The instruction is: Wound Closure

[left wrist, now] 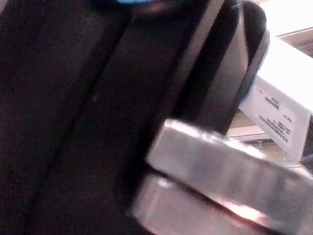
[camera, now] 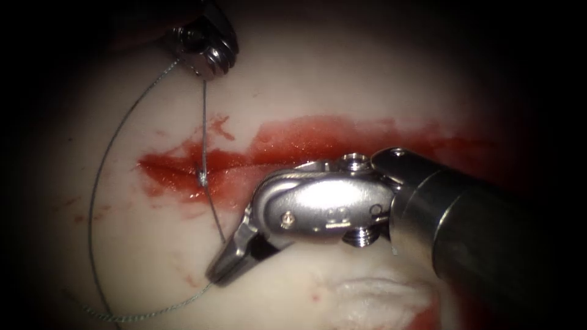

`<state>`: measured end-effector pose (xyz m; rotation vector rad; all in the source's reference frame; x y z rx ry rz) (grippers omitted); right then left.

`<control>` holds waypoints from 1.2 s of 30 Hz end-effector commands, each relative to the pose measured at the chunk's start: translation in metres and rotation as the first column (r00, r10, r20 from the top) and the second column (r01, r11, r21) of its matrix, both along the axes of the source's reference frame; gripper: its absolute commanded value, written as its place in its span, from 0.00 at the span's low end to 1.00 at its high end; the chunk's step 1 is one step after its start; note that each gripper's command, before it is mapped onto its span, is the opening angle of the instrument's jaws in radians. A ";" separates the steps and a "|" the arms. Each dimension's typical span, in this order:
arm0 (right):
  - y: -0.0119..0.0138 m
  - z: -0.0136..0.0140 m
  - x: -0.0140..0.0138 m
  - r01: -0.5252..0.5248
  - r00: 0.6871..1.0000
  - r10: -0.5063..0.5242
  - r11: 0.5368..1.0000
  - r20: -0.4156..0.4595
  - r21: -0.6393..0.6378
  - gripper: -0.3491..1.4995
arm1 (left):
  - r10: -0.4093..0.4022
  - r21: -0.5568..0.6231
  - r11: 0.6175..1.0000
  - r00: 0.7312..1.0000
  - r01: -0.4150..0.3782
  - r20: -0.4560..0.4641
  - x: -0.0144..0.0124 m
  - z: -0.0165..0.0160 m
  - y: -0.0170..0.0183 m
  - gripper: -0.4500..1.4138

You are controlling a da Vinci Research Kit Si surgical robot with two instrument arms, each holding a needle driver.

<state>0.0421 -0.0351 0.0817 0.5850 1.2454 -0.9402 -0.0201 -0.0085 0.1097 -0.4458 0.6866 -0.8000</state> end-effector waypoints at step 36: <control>0.0089 -0.0008 -0.0001 -0.939 0.284 0.813 0.344 0.509 -0.026 0.92 | 0.184 -0.102 0.977 0.505 -0.186 0.844 0.0107 -0.0191 -0.0076 0.00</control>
